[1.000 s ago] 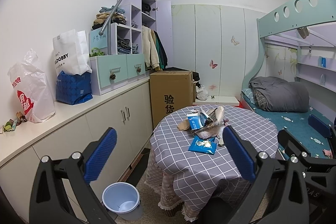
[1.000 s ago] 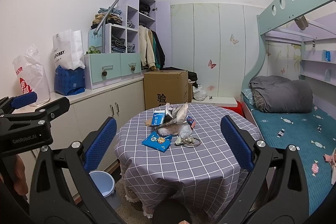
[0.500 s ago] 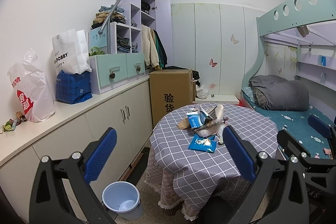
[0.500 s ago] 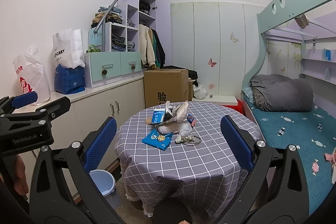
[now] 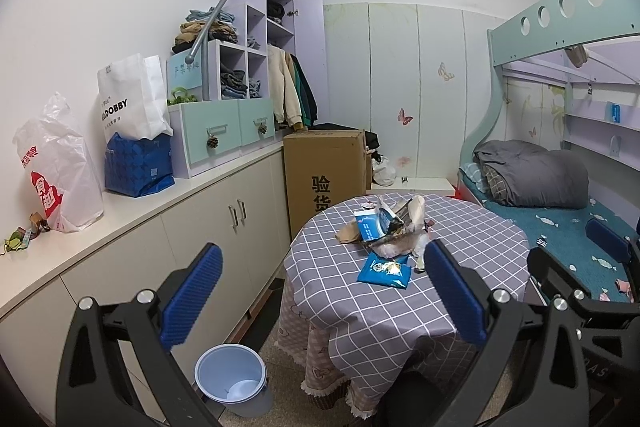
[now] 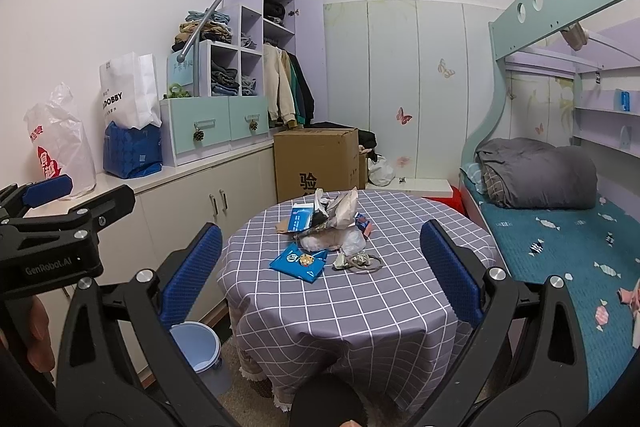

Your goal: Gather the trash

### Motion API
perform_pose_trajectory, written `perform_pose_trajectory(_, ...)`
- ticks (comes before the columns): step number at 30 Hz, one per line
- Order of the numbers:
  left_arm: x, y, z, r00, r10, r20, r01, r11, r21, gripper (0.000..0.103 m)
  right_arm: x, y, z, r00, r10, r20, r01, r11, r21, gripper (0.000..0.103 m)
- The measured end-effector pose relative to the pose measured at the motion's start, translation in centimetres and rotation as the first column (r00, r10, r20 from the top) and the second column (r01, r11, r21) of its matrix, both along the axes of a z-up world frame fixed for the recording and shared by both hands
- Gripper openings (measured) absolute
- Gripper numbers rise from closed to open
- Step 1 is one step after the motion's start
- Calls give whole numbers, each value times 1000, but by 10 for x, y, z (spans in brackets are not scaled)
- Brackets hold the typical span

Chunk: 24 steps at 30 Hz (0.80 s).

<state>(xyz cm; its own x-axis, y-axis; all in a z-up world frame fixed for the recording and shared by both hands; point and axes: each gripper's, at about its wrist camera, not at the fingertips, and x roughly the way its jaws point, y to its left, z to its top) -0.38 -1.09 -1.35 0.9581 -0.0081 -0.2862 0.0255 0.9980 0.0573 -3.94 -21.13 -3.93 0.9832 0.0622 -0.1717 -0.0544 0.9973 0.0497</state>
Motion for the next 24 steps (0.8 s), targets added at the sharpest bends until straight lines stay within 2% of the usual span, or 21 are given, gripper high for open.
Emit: perform_pose_trajectory(24,1,0,-9,1000,4,-11,-4,1000,3,99,7,-1,-13,1000,5,-23,-5,1000,3,97)
